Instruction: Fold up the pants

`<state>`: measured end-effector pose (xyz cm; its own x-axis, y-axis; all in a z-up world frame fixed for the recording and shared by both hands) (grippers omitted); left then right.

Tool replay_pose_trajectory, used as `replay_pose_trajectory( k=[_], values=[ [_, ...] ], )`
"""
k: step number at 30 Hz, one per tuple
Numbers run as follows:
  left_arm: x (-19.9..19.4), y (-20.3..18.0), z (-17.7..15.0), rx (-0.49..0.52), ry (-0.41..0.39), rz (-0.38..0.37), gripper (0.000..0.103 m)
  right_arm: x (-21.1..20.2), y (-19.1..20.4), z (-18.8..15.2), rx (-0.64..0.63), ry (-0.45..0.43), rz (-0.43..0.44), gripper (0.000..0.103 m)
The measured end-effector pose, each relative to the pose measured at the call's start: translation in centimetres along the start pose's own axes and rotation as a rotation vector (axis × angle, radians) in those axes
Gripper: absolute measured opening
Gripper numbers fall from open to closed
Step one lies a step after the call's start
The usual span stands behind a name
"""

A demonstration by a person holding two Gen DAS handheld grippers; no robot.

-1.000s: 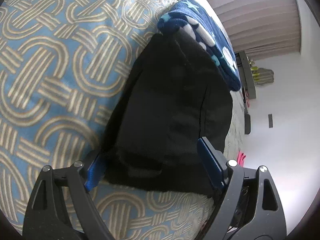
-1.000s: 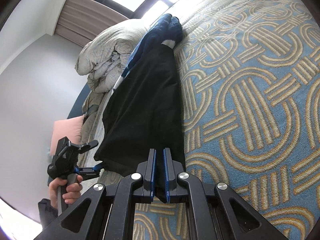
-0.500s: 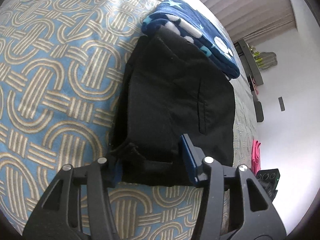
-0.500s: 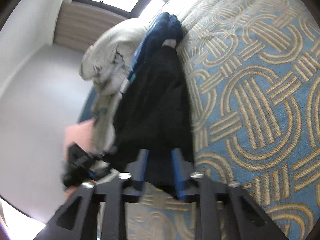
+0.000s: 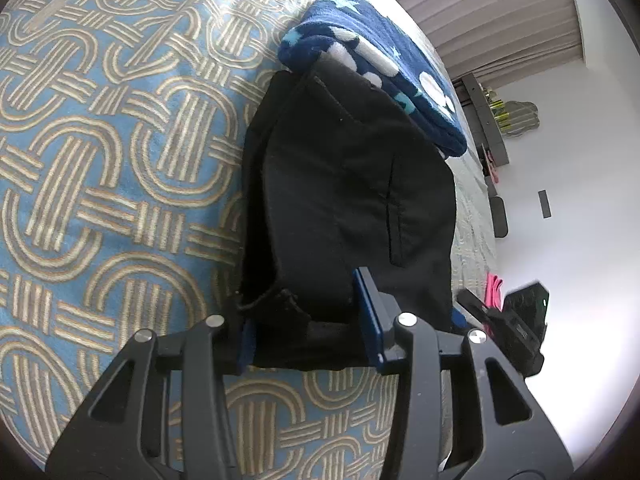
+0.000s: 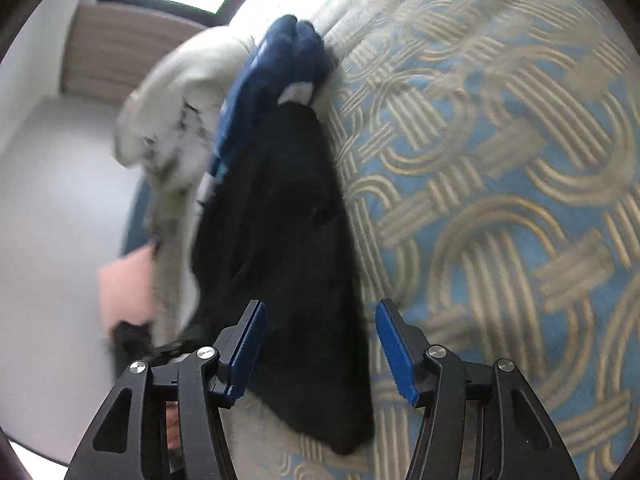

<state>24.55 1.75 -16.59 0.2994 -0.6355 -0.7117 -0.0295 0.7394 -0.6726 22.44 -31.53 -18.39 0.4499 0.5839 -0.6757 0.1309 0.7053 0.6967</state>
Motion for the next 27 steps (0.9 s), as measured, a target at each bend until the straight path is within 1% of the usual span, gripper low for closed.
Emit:
replay_pose_trajectory(
  k=[2,3,4,6,8,10,12,14,16,18,19,20,21,23,27],
  values=[
    [0.1,0.1,0.1,-0.005,0.006,0.005,0.045,2.0,1.4,1.2,-0.05,0.033,-0.054,0.058],
    [0.2,0.0,0.1,-0.007,0.009,0.007,0.045,2.6,1.7,1.7,-0.059,0.038,-0.064,0.06],
    [0.3,-0.1,0.2,-0.007,0.012,0.01,0.045,3.3,2.1,2.4,-0.063,0.042,-0.067,0.061],
    [0.5,-0.4,0.2,-0.004,0.012,0.016,0.045,4.6,2.6,3.7,-0.043,0.059,-0.038,0.069],
    [0.3,-0.6,0.1,0.006,0.008,0.009,0.045,5.1,3.0,4.1,-0.026,0.09,-0.03,0.069],
    [0.2,-0.8,-0.1,0.014,0.008,0.004,0.042,4.9,3.6,3.3,-0.071,0.111,-0.025,0.064],
    [-0.1,-1.0,-0.2,0.016,0.007,0.003,0.041,4.1,3.9,2.2,-0.115,0.114,-0.035,0.051],
    [-0.4,-1.4,-0.1,0.026,0.004,0.008,0.04,3.4,4.8,1.3,-0.148,0.099,-0.013,0.045],
    [-0.4,-2.2,0.3,0.043,0.005,0.03,0.04,3.3,5.5,1.3,-0.151,0.096,-0.003,0.044],
    [0.2,-2.6,0.7,0.054,0.014,0.065,0.04,4.4,5.9,2.0,-0.169,0.098,-0.059,0.043],
    [0.3,-2.6,0.8,0.052,0.015,0.07,0.036,5.1,5.4,2.3,-0.16,0.106,-0.081,0.042],
    [0.4,-2.6,0.9,0.05,0.016,0.074,0.035,5.8,5.0,2.6,-0.151,0.113,-0.114,0.027],
    [0.2,-2.9,0.9,0.053,0.005,0.077,0.033,5.9,4.7,2.8,-0.15,0.106,-0.134,0.018],
    [-0.3,-3.6,0.7,0.081,-0.014,0.084,0.032,5.3,5.5,2.9,-0.166,0.069,-0.117,0.013],
    [-1.4,-5.3,0.7,0.108,-0.026,0.07,0.032,3.1,8.1,2.6,-0.213,-0.002,-0.078,0.012]
  ],
)
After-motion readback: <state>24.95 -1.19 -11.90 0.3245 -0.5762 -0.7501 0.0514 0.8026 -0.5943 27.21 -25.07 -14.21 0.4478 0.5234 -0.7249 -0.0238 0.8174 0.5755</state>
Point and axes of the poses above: each gripper's, at about its wrist camera, not at the fingertips, and x roughly the way its jaws point, y to its left, z to its top, the point moved 5 cm from there along x, roughly the way its jaws point
